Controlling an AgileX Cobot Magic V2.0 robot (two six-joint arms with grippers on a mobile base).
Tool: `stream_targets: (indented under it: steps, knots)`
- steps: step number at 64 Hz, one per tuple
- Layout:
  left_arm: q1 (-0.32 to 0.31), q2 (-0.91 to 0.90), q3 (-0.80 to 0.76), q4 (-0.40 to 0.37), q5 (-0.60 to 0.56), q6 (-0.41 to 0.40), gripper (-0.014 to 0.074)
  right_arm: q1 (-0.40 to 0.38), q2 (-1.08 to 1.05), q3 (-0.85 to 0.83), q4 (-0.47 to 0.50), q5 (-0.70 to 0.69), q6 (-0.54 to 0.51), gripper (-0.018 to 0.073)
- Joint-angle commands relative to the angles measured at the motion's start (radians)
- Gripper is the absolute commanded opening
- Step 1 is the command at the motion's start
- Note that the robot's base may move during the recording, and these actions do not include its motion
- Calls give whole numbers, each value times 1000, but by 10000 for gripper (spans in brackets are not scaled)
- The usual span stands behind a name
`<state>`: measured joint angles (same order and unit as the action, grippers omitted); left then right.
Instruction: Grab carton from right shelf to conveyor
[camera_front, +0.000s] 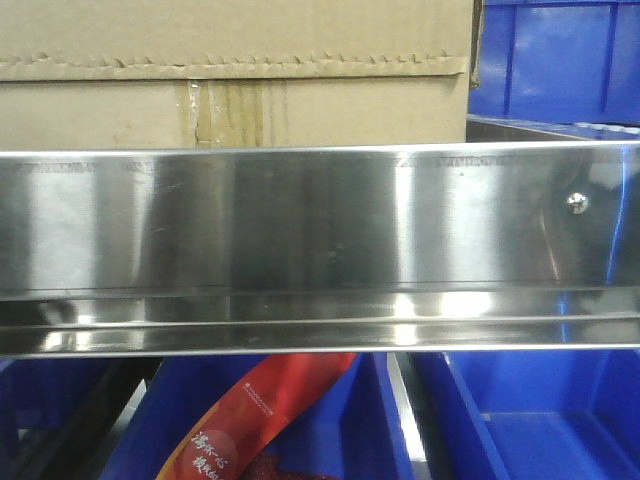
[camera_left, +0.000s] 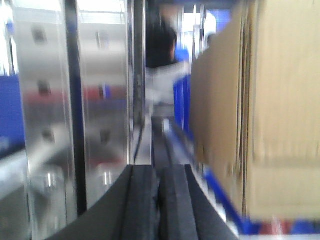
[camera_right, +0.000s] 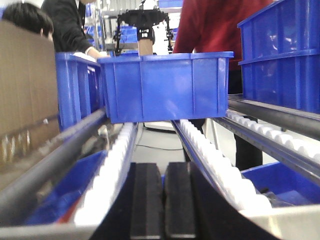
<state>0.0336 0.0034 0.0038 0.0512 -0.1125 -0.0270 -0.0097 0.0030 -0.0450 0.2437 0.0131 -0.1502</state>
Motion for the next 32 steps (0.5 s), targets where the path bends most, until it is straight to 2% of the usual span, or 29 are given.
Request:
stream_targets:
  steps: [1,7,12,19,26,28,32]
  knots:
    - [3,-3,-32,-7,-49,2,15,0,-3,-102,10,44,-9,-58]
    - [3,-3,-150,4,61,2,15,0,-3,-239,10,192,-9,-54]
    - [3,9,-275,8,153,2,28,0,21,-332,10,285,-9,13]
    - [3,81,-440,26,278,2,120,0,93,-460,10,361,-9,282]
    - [3,173,-590,49,408,2,290,0,165,-540,10,378,-9,520]
    - [3,201,-624,49,431,2,342,0,188,-557,8,384,-9,573]
    - [3,239,-662,51,440,2,414,0,224,-574,-15,391,-11,568]
